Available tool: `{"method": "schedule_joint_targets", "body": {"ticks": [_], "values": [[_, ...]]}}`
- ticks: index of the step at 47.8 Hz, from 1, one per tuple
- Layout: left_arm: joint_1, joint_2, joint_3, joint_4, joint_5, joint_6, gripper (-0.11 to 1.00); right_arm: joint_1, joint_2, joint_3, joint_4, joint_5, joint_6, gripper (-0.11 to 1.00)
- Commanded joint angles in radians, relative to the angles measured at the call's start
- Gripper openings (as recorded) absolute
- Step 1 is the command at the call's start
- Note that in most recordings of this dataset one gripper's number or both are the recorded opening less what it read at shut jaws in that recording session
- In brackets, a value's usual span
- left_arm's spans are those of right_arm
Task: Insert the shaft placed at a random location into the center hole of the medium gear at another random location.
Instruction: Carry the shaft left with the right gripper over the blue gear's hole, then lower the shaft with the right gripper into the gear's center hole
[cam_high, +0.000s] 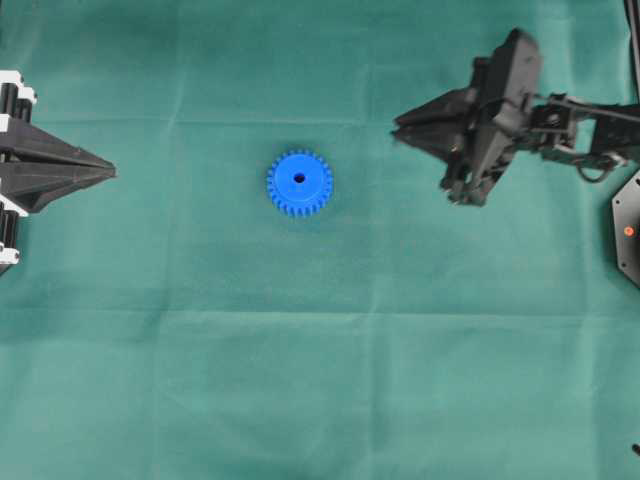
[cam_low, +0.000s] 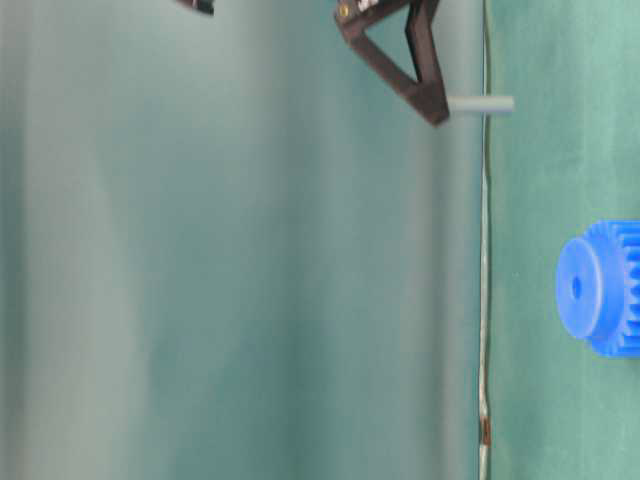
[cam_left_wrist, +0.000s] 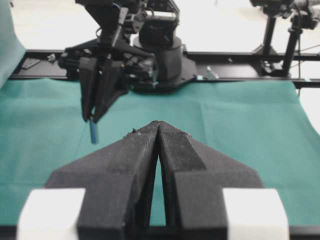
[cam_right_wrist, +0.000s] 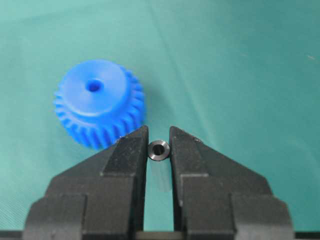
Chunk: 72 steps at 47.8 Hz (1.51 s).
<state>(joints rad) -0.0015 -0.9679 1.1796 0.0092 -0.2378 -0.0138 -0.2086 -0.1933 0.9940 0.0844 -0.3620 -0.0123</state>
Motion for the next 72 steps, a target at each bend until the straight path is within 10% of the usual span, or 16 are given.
{"method": "schedule_joint_targets", "body": {"ticks": [1,29,72], "values": [[0.0,0.008,-0.02,0.003,-0.005,-0.002,0.0,0.023,0.029,-0.067,0.003,0.0,0.003,0.13],[0.0,0.008,-0.02,0.003,0.018,0.0,0.0,0.095,0.236,-0.35,-0.002,0.066,-0.003,0.13],[0.0,0.008,-0.02,0.003,0.02,0.0,0.0,0.1,0.322,-0.38,-0.002,0.038,-0.005,0.13]]}}
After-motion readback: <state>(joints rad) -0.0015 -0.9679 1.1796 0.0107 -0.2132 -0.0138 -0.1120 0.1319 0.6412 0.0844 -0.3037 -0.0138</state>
